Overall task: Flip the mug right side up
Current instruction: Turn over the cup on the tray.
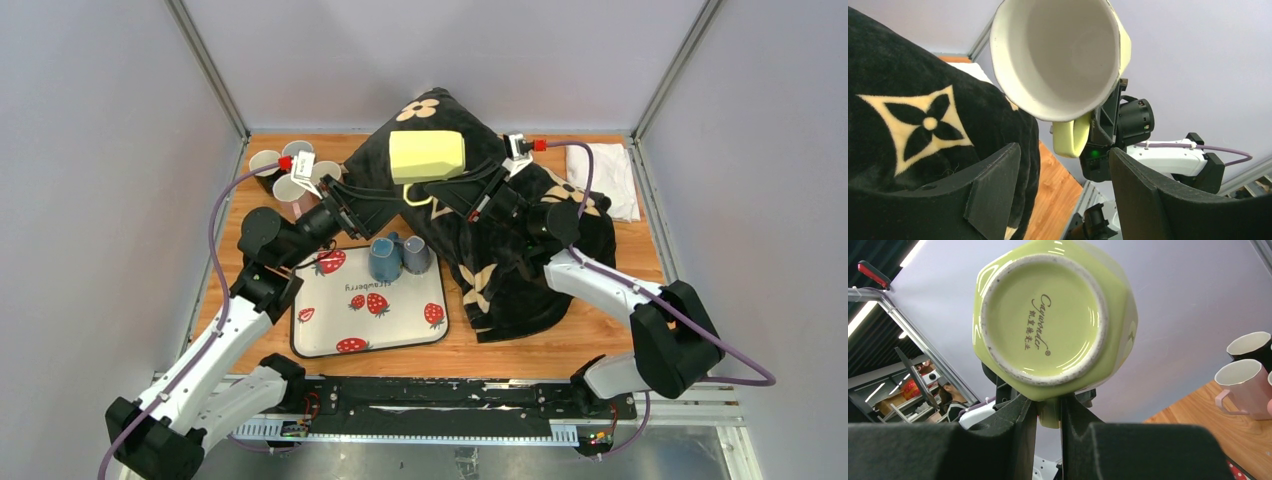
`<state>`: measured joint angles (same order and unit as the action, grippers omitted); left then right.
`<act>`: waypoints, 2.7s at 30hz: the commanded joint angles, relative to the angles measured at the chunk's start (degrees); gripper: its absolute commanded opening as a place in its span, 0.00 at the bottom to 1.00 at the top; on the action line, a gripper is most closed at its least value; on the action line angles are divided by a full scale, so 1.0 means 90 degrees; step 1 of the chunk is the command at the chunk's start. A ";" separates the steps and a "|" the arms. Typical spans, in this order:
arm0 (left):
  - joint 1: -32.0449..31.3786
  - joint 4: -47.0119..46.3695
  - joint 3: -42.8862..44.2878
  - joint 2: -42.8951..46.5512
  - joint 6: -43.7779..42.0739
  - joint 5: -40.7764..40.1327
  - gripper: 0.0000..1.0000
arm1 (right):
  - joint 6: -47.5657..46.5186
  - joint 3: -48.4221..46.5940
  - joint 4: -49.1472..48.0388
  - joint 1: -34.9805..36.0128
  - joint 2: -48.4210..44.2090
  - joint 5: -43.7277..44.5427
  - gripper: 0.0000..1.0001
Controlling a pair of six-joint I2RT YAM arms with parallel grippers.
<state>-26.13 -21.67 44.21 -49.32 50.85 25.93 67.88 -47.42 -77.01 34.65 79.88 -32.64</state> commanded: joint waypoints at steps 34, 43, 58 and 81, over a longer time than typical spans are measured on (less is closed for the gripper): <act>-0.0200 -0.1111 0.0279 -0.0410 0.0762 -0.0098 0.40 | -0.0228 -0.0724 -0.1149 0.0535 0.0147 -0.0485 0.00; -0.0241 -0.1421 0.0201 -0.0385 0.1074 -0.0147 0.32 | -0.0410 -0.0649 -0.1062 0.0687 0.0170 -0.0502 0.00; -0.0251 -0.1452 0.0249 -0.0367 0.1021 -0.0098 0.00 | -0.0497 -0.0548 -0.1016 0.0740 0.0204 -0.0464 0.00; -0.0251 -0.1451 0.0170 -0.0302 0.0869 -0.0150 0.00 | -0.1086 -0.0034 -0.0379 0.0737 -0.0230 0.0059 0.51</act>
<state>-28.05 -29.45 45.08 -52.97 59.20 25.54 61.28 -48.73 -79.29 40.29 80.64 -32.88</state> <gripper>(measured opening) 0.240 0.483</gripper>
